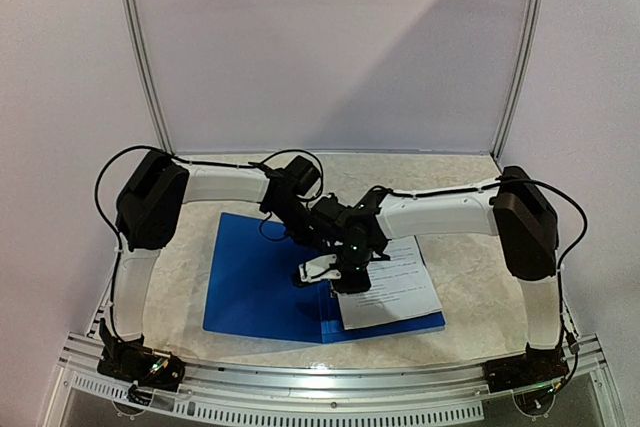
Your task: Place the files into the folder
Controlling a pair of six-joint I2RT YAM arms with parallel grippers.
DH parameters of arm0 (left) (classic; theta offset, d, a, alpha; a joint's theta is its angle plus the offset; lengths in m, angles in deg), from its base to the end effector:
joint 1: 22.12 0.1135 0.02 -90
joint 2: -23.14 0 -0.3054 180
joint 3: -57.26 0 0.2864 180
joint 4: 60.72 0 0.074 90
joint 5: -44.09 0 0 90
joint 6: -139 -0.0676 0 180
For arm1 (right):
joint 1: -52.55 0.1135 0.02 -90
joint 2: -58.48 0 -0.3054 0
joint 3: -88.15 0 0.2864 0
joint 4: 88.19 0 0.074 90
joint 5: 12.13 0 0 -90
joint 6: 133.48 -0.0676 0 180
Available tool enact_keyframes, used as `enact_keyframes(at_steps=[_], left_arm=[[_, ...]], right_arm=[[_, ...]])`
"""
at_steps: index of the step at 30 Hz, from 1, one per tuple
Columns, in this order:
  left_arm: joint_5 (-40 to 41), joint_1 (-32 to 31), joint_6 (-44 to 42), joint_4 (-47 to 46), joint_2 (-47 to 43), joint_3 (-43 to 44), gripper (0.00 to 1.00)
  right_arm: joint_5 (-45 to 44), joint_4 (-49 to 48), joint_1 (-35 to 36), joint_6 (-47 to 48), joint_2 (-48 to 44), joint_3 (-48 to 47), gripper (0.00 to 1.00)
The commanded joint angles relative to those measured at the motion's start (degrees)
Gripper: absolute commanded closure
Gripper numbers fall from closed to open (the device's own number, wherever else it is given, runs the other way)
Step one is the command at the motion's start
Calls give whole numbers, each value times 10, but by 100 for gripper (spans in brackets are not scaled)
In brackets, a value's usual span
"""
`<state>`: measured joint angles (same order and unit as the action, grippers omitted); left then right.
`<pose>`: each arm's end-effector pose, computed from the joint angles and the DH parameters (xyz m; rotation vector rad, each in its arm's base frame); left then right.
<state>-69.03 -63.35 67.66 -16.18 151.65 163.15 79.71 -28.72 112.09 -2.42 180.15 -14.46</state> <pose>0.3791 -0.3676 0.1168 0.6825 2.8102 -0.8035 0.2410 0.4142 0.1412 -2.2710 1.8792 0.0943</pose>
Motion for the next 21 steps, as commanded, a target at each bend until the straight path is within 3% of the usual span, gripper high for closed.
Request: enact_keyframes(at_steps=[1, 21], left_arm=[[8, -4, -4, 22, 29, 1, 64], [1, -4, -4, 21, 34, 0, 64]], right_arm=[[-14, 60, 8, 4, 66, 18, 100], [13, 17, 9, -33, 10, -17, 100]])
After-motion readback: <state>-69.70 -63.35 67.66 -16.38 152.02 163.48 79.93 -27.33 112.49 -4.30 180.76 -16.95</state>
